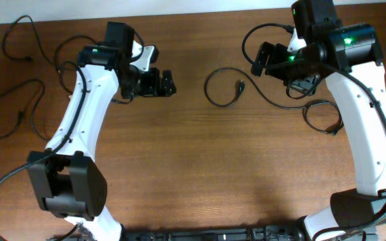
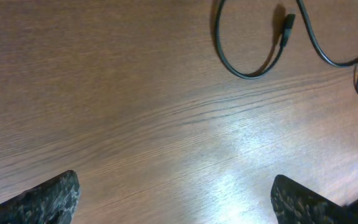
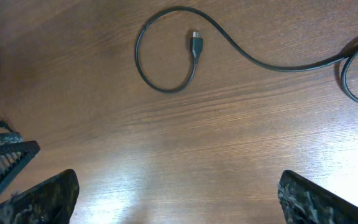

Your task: Untangle cables

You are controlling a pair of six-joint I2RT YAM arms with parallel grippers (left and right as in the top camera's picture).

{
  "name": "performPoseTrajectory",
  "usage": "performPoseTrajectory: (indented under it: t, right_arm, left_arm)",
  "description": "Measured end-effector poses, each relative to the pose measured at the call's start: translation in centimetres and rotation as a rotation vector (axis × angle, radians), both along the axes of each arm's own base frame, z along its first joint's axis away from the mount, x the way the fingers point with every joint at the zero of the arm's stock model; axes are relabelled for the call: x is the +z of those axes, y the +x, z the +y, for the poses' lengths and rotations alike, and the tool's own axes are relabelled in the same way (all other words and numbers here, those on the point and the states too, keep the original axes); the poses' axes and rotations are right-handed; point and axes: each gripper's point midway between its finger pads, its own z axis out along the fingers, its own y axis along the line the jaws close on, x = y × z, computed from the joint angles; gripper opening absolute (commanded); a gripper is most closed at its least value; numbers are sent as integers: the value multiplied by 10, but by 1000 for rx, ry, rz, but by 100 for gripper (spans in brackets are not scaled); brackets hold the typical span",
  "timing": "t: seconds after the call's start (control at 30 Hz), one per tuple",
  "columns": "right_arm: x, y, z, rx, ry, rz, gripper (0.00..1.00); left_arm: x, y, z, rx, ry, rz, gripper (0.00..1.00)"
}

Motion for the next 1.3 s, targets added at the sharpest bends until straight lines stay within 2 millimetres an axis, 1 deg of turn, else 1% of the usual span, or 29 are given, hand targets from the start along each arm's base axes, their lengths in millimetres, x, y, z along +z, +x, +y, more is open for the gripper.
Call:
performPoseTrajectory:
  t: [0.07, 0.13, 0.23, 0.37, 0.43, 0.47, 0.5, 0.53, 0.57, 0.6, 0.63, 0.7, 0.8, 0.87, 0.97, 1.03, 1.17, 1.2, 1.3]
  right_arm:
    - [0, 0, 0, 0, 0, 0, 99]
    - [0, 0, 0, 1, 0, 0, 99]
    - [0, 0, 0, 0, 0, -1, 98]
    - [0, 0, 1, 1, 4, 0, 98]
    - [-2, -1, -8, -11, -36, 6, 98]
    - [-4, -2, -26, -51, -89, 15, 98]
    - [-6, -1, -55, -121, -165, 22, 98]
    - [-8, -2, -73, -163, -192, 37, 98]
    - [-13, -5, -90, -207, -213, 70, 98]
    - [-25, -6, -120, -279, -240, 129, 98]
    - [-30, -5, -126, -296, -229, 148, 98]
    - [-34, -4, -131, -313, -210, 161, 98]
    - [-34, 0, -130, -312, -202, 151, 98]
    - [-44, 0, -129, -307, -201, 190, 98]
    - [-66, 3, -129, -298, -203, 261, 98]
    - [-76, 4, -129, -295, -205, 294, 98]
    - [-89, 6, -125, -286, -188, 332, 98]
    - [-97, 8, -123, -282, -175, 352, 98]
    - [-105, 18, -127, -287, -191, 324, 98]
  left_arm:
    - [-4, -4, -9, -24, -2, 5, 99]
    - [-19, -18, -17, -51, 16, 47, 99]
    - [-33, -22, -27, -81, 33, 39, 99]
    - [-35, -27, -37, -111, 52, 35, 99]
    - [-37, -26, -32, -95, 82, 32, 99]
    - [-38, -24, -28, -68, 107, 33, 99]
    - [-39, -23, -24, -48, 129, 33, 99]
    - [-40, -22, -22, -42, 136, 33, 99]
    - [-40, -22, -21, -38, 143, 33, 99]
    - [-41, -22, -20, -33, 149, 32, 99]
    - [-41, -22, -20, -32, 149, 32, 99]
    - [-41, -22, -20, -32, 150, 31, 99]
    - [-41, -22, -19, -32, 152, 31, 99]
    - [-41, -21, -19, -32, 152, 31, 99]
    - [-41, -22, -19, -32, 152, 32, 99]
    - [-41, -22, -19, -32, 152, 32, 99]
    - [-41, -22, -19, -32, 152, 31, 99]
    - [-41, -22, -19, -32, 152, 31, 99]
    - [-41, -21, -19, -32, 152, 31, 99]
